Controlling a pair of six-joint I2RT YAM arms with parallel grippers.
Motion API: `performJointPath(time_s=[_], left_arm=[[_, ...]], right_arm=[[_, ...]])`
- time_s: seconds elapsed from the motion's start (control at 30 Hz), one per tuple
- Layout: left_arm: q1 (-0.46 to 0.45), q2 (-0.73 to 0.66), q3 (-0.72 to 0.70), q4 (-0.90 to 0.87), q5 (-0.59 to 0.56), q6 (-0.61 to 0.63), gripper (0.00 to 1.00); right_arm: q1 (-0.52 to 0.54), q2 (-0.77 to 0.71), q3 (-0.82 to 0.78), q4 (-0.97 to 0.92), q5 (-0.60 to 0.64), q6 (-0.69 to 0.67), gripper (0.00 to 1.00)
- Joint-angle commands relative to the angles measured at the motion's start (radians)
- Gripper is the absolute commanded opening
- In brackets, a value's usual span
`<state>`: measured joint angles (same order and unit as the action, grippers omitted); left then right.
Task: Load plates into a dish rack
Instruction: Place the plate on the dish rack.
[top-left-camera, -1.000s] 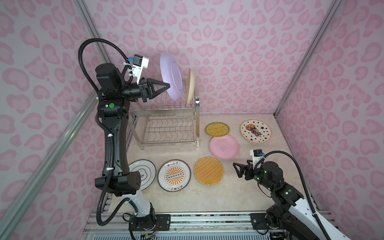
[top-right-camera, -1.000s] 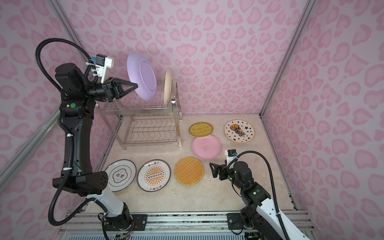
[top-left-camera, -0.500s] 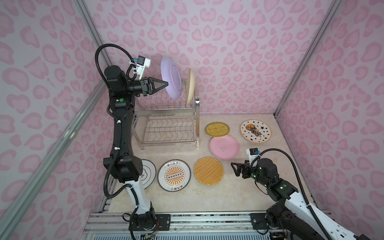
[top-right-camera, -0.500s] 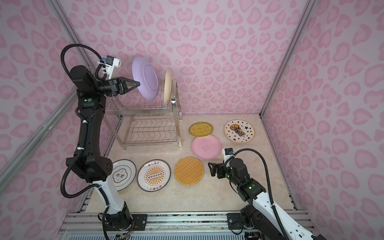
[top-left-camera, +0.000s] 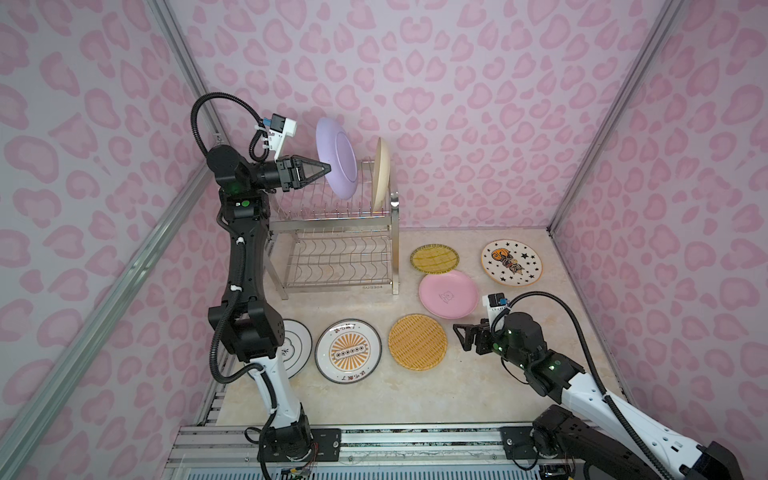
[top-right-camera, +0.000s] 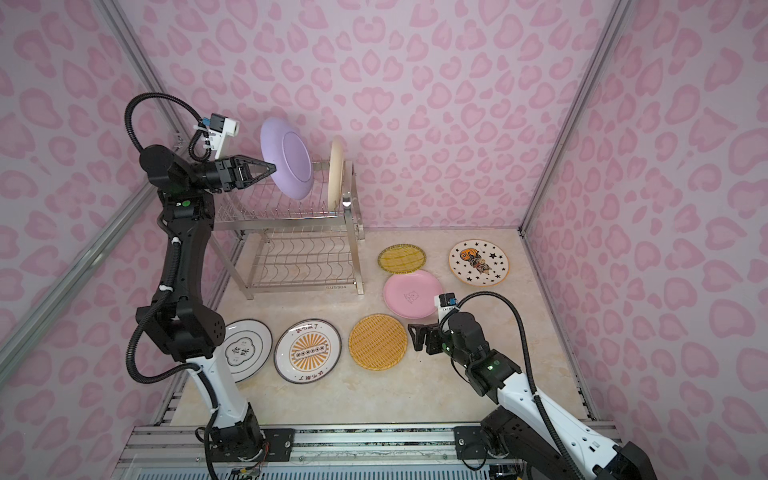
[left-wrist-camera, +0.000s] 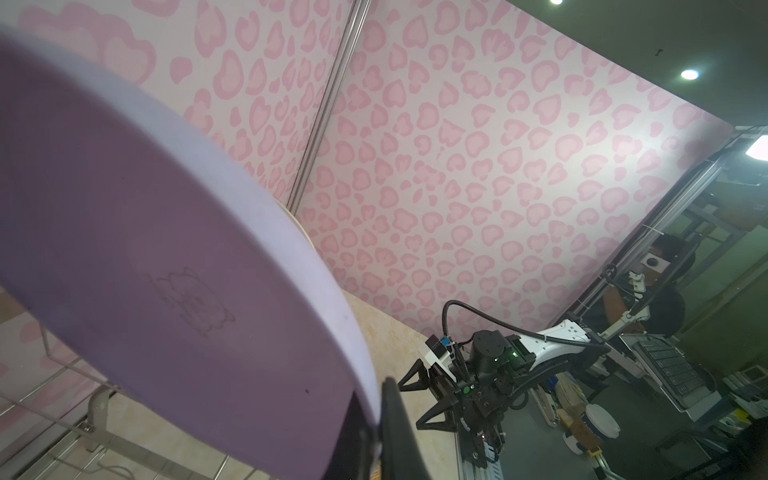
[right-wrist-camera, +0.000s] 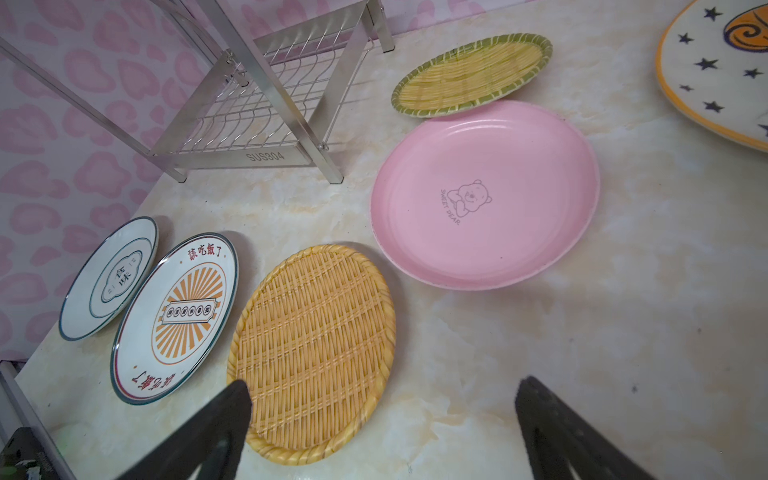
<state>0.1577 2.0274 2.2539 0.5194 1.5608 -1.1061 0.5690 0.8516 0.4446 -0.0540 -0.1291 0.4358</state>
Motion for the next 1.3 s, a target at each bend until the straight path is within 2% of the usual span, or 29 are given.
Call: performJointPath(time_s=[0.0, 0.9, 1.07, 1.27], left_arm=[[-0.004, 0.015, -0.002, 0.109, 0.042, -0.054, 0.03], [-0.053, 0.127, -0.021, 0.274, 0.063, -0.227, 0.03], [-0.077, 0.13, -0.071, 0.357, 0.085, -0.275, 0.04], [-0.115, 0.147, -0.06, 0.456, 0.115, -0.356, 0.04]], right_arm=[[0.018, 0.02, -0.009, 0.054, 0.023, 0.014, 1.0], [0.031, 0.025, -0.039, 0.096, 0.028, -0.02, 1.0], [0.015, 0.017, -0.052, 0.1, 0.02, -0.021, 1.0], [0.003, 0.003, -0.062, 0.098, 0.01, -0.022, 1.0]])
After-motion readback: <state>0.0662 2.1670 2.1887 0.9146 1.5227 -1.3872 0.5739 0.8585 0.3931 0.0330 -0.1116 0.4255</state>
